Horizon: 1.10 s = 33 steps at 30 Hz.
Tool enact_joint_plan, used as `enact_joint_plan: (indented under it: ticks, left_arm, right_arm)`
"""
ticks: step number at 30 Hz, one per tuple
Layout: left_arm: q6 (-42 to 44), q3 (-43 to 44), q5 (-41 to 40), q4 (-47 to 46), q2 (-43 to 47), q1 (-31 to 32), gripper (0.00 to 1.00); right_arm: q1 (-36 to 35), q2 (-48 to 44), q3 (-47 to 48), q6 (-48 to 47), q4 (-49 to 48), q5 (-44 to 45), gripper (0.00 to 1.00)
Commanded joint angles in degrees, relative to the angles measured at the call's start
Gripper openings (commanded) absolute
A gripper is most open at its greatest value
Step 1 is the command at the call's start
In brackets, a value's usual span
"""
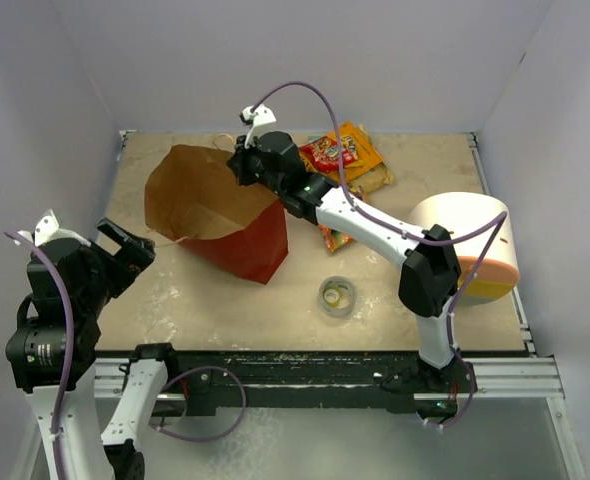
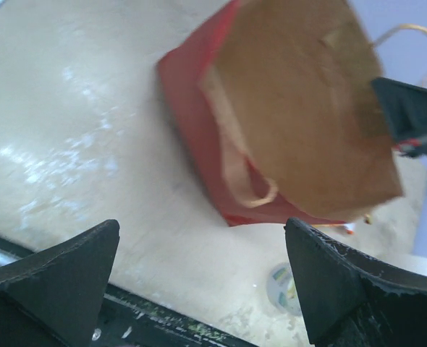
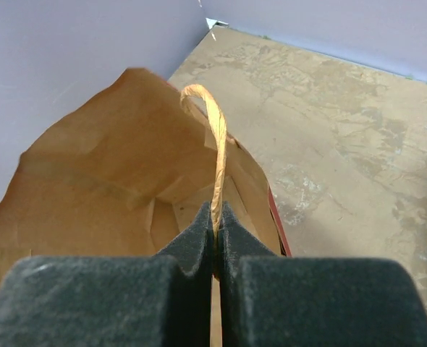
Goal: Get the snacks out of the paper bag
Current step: Place the paper bag at the center of the board, then reset both arms
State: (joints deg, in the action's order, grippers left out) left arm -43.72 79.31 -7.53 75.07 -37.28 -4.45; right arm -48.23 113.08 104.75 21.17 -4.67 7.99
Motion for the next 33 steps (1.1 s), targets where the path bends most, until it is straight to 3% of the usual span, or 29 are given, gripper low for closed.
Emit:
enact_joint_plan:
  ticks: [1, 5, 12, 22, 25, 33]
  left_arm:
    - [6.71, 1.42, 12.44, -15.22, 0.68, -0.20, 0.99]
    - [11.59, 6.16, 16.77, -22.90, -0.81, -0.17, 0.99]
    - [24.34, 11.54, 21.54, -29.90, -5.76, 4.65, 0.99]
    - [38.89, 17.17, 14.47, -27.42, -12.03, 25.32, 0.99]
    - [40.02, 17.49, 13.17, -27.57, -12.74, 28.12, 0.99]
    - [31.58, 4.86, 10.57, -39.87, -4.00, 28.21, 0.99]
  right_arm:
    - [-0.11, -3.11, 0.47, 0.84, -2.41, 0.41, 0.06]
    - [0.06, -2.92, 5.47, -1.87, 4.20, 1.98, 0.34]
    - [0.02, -12.17, 8.97, -7.48, 18.86, 7.44, 0.99]
    - [0.02, -44.06, -12.71, -14.01, 27.04, 28.97, 0.99]
    - [0.06, -54.85, -17.63, -16.25, 29.76, 33.20, 0.99]
    - [0.04, -78.53, -23.64, -11.53, 29.47, 26.81, 0.99]
